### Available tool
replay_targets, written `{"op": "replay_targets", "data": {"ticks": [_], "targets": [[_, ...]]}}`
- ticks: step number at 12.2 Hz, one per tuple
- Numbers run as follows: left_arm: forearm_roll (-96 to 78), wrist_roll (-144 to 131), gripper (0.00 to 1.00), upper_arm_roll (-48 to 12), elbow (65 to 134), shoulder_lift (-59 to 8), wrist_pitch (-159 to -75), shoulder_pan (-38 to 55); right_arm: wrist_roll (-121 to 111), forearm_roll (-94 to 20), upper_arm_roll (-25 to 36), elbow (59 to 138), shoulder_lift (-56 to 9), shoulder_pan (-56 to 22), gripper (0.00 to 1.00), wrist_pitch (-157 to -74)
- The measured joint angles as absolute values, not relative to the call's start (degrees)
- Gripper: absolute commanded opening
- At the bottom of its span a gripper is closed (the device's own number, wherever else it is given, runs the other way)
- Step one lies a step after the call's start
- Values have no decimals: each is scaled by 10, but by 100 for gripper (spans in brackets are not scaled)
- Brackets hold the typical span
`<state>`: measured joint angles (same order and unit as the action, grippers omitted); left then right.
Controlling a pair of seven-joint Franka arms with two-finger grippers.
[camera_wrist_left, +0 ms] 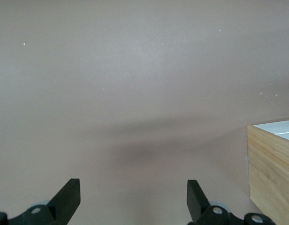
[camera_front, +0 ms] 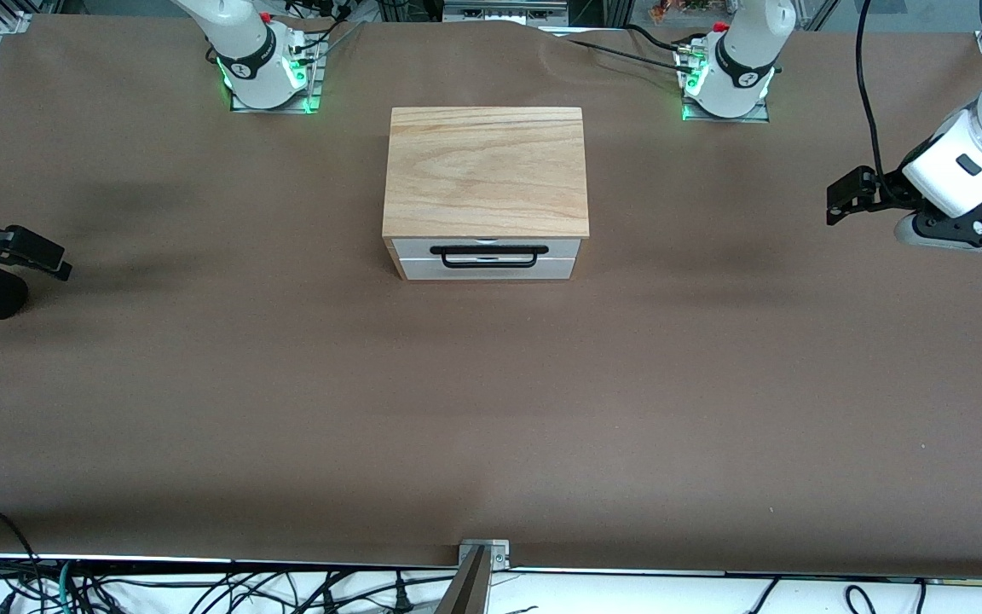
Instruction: Pull top drawer with both arms simultaneously
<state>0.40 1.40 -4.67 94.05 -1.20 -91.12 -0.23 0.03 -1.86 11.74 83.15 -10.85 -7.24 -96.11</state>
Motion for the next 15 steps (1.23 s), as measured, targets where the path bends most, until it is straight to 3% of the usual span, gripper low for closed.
{"op": "replay_targets", "data": {"ticks": [15], "targets": [[3,14,100,-49,940,-24,-904,-1,0,-18,117,832,-110,-74,100,-961]]}}
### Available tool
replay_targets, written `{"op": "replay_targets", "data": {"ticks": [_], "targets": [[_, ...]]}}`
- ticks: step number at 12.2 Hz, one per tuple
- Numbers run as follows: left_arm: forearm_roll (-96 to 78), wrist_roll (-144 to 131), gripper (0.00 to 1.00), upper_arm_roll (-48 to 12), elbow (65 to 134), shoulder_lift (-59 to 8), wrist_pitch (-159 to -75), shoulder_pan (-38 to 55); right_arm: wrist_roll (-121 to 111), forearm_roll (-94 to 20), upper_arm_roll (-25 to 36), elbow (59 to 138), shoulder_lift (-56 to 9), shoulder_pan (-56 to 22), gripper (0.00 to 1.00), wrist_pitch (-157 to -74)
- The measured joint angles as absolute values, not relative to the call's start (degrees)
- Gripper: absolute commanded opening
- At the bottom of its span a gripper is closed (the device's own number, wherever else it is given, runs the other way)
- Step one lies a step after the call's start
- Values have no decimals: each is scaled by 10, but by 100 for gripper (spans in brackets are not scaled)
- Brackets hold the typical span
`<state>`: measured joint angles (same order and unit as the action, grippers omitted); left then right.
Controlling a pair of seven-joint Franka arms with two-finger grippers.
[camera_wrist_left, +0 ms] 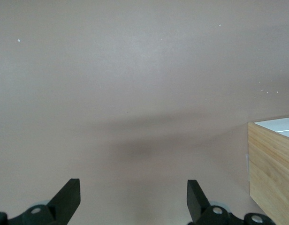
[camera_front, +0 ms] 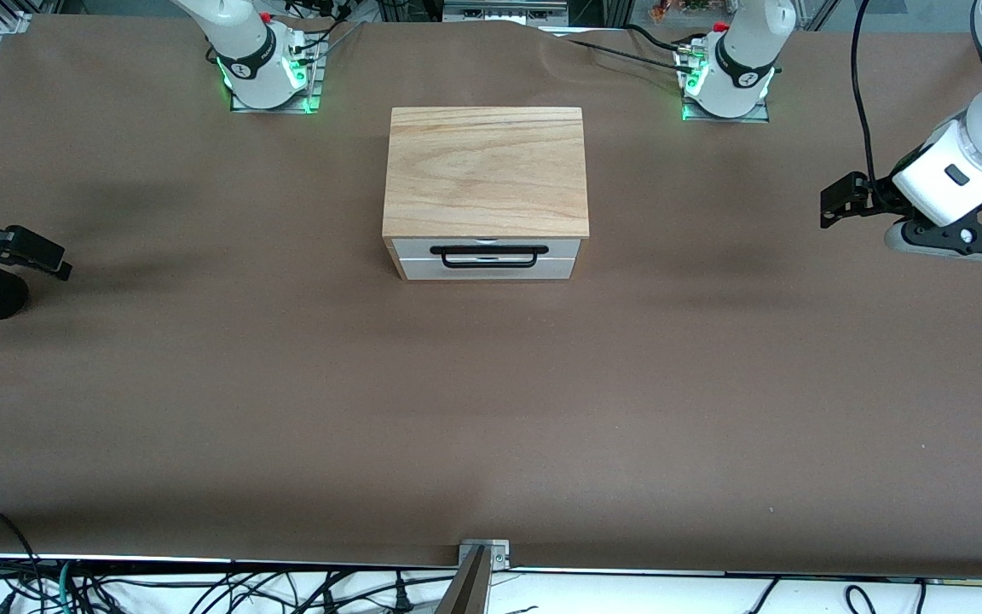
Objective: Pull top drawer with both arms simultaneously
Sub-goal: 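Move the right gripper and the left gripper toward the drawer handle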
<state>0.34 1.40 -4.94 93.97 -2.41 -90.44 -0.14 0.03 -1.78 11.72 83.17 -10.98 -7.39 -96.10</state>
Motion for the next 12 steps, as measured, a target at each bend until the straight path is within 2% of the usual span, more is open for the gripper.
{"op": "replay_targets", "data": {"ticks": [6,10,12], "targets": [[-90,14,100,-56,939,-42,-890,6,3,-34,112,840,-166,-121,100,-956],[-282,15,100,-57,940,-116,-891,8,5,-149,112,842,-217,-144,100,-957],[-392,17,100,-59,940,-169,-906,14,5,-247,113,844,-245,-140,100,-956]]}}
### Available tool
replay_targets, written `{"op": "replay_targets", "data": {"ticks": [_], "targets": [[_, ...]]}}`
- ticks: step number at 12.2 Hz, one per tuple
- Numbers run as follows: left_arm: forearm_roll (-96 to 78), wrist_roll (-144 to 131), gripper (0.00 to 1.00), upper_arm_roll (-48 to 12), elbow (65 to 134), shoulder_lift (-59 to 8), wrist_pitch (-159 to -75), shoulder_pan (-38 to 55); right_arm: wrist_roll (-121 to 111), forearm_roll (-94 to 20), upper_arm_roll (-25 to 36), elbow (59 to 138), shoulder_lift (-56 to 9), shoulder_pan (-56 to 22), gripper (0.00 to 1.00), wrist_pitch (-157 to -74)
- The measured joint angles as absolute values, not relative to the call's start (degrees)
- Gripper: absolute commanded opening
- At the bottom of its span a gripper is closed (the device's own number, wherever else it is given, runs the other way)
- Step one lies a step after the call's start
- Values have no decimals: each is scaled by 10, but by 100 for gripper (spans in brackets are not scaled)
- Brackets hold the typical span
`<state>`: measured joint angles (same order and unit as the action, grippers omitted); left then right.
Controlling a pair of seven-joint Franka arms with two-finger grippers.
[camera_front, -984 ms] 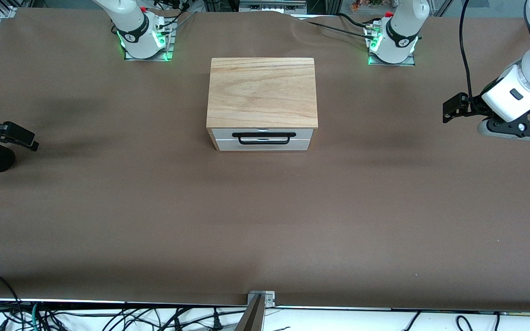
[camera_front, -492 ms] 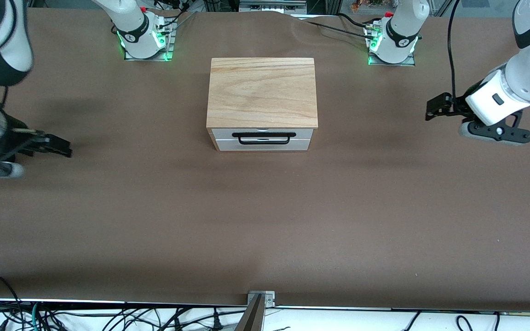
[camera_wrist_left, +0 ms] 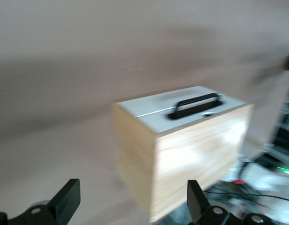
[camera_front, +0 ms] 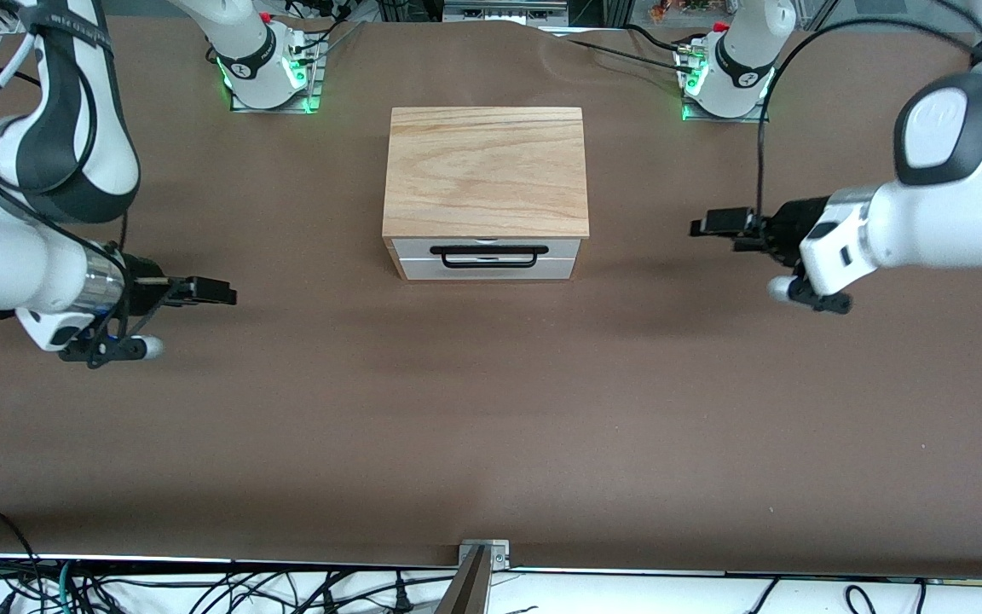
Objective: Pull top drawer with both arms simultaneously
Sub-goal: 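Move the right gripper and the left gripper toward the drawer handle, then close the right gripper and the left gripper on the black handle ends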
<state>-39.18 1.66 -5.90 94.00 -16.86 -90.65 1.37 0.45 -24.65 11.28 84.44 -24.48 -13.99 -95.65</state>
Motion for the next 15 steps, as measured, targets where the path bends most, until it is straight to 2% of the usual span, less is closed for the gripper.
{"op": "replay_targets", "data": {"ticks": [3,6,9,11,14,15], "targets": [[-520,55,100,-62,938,-236,-970,57,-47,-440,113,855,-298,-122,100,-956],[-610,163,100,-62,939,-289,-1003,92,-169,-625,113,901,-352,-114,100,-955],[-717,310,100,-61,954,-338,-1012,94,-310,-754,111,960,-379,-118,100,-933],[-780,397,99,-61,975,-363,-1012,96,-356,-793,103,976,-387,-124,100,-916],[-891,514,72,-68,1024,-390,-1012,109,-405,-833,76,986,-388,-132,100,-916],[-906,526,72,-73,1033,-394,-1012,114,-433,-857,67,994,-390,-134,100,-916]]}}
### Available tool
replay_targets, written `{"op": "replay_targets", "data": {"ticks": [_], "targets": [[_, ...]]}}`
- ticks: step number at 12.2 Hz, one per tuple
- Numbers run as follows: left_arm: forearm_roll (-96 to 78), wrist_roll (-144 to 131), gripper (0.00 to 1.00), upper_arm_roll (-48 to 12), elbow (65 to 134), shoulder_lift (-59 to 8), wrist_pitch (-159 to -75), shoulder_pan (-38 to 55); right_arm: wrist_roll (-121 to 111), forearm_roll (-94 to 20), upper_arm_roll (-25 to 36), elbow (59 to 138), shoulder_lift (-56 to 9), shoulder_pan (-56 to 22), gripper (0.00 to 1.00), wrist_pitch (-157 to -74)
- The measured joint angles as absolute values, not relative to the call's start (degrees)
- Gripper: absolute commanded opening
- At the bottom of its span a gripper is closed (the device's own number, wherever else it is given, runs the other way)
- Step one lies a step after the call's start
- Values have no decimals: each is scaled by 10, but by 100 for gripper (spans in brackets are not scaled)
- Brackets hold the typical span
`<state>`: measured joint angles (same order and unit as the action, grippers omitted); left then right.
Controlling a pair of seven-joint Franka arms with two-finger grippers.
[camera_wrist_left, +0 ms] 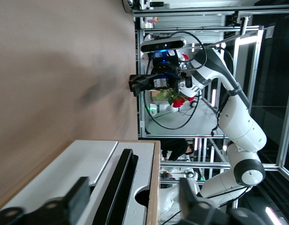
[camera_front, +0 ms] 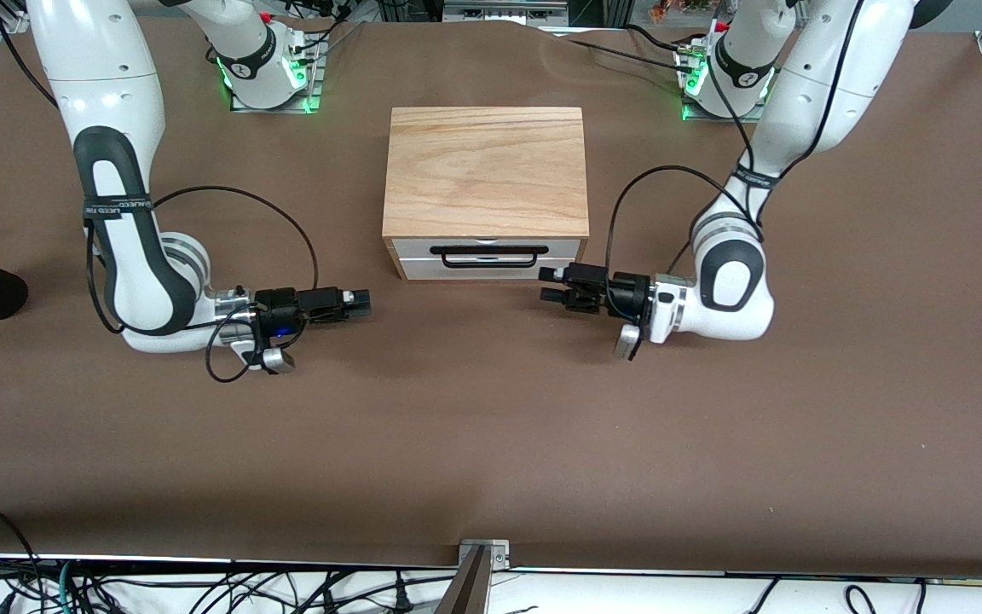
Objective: Pull top drawer with both arms simultaneously
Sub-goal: 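Close the right gripper and the left gripper on the black handle ends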
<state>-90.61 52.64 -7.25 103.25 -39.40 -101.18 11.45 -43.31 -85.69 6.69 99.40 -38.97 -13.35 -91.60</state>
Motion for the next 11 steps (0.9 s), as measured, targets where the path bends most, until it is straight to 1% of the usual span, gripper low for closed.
{"op": "replay_targets", "data": {"ticks": [2,4,5,6,7,8,9,11], "targets": [[-911,530,73,-75,1046,-396,-1012,122,-487,-911,54,1011,-400,-147,100,-916],[-911,531,73,-75,1060,-399,-1012,123,-556,-970,51,1031,-416,-177,100,-916],[-911,532,70,-75,1063,-403,-1012,123,-587,-990,51,1039,-425,-189,100,-916],[-911,532,54,-75,1064,-405,-1012,123,-607,-998,50,1046,-433,-197,100,-916],[-911,533,42,-75,1065,-407,-1012,123,-618,-1000,50,1051,-437,-200,99,-916],[-911,533,32,-75,1065,-407,-1012,124,-624,-1000,49,1054,-438,-201,99,-915],[-911,533,27,-75,1065,-407,-1012,125,-626,-1000,49,1054,-438,-201,99,-914],[-911,533,24,-75,1065,-407,-1012,125,-629,-1001,48,1054,-438,-206,98,-910]]}}
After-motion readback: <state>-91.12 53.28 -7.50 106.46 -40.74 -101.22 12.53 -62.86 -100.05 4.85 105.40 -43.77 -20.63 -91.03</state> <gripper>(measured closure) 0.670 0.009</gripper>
